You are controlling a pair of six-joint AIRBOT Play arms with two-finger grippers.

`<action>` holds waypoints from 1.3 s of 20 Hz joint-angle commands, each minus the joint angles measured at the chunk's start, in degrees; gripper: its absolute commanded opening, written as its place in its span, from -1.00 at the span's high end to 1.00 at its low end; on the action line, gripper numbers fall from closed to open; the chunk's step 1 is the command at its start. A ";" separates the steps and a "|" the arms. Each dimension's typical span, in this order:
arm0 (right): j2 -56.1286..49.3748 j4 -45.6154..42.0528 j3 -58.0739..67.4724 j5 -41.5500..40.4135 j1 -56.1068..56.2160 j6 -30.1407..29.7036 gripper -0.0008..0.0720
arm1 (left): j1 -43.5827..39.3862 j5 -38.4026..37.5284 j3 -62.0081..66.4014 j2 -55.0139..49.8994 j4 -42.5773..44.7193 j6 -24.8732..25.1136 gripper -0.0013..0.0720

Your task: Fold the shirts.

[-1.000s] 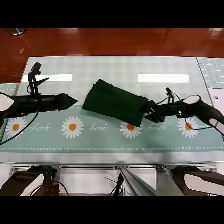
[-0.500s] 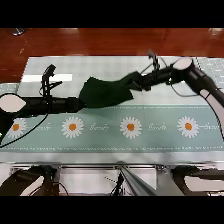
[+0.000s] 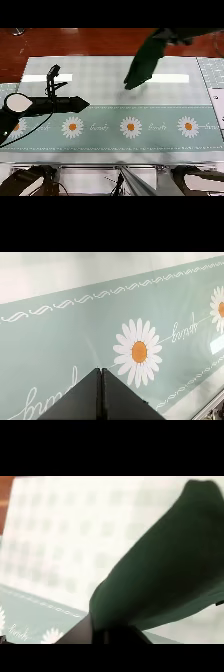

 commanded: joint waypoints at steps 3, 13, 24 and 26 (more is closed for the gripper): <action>7.61 -8.92 2.86 12.90 -13.35 4.94 0.91 | -2.21 -0.20 -0.02 -0.33 0.02 0.13 0.91; 19.26 -22.67 -5.18 26.58 -32.83 5.38 0.91 | -5.70 -0.79 -0.02 -0.33 0.00 0.11 0.91; 44.06 -48.50 -47.34 25.83 -60.41 2.95 0.87 | -6.45 -0.50 -0.02 -0.33 0.02 0.11 0.91; 46.84 -53.02 -51.74 24.33 -62.93 6.34 -0.27 | -6.45 -0.50 -0.02 -0.33 0.00 0.11 0.91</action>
